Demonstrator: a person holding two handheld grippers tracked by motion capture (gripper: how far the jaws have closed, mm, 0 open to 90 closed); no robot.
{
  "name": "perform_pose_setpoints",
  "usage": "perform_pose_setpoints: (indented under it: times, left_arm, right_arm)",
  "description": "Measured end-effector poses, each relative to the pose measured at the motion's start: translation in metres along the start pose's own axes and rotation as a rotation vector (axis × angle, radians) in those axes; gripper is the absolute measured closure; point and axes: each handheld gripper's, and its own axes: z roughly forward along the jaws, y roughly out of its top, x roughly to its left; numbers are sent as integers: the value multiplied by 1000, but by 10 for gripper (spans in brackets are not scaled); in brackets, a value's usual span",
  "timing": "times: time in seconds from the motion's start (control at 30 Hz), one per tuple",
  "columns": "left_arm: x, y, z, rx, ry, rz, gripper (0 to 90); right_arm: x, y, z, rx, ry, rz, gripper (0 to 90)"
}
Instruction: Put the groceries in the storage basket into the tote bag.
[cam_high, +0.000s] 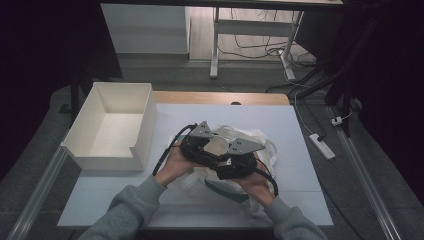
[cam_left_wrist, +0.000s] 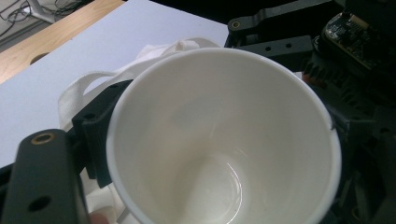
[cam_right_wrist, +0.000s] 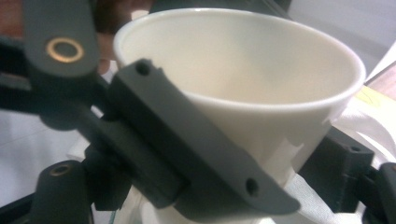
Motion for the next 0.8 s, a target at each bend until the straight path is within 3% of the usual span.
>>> perform_pose_setpoints:
  times: [0.2, 0.33, 0.6, 0.8]
  left_arm:
    - [1, -1, 0, -5, -10, -4, 179]
    - [1, 1, -3, -6, -40, -1, 109]
    - [5, 3, -22, -67, -28, -14, 109]
    - [10, 3, -32, -78, -9, -26, 118]
  right_arm:
    - [0, -1, 0, 8, -4, -2, 217]
    - [1, -3, 1, 20, -8, -9, 217]
    - [-3, -5, -1, 32, -32, -11, 218]
    - [-14, -13, -2, 58, -79, 11, 218]
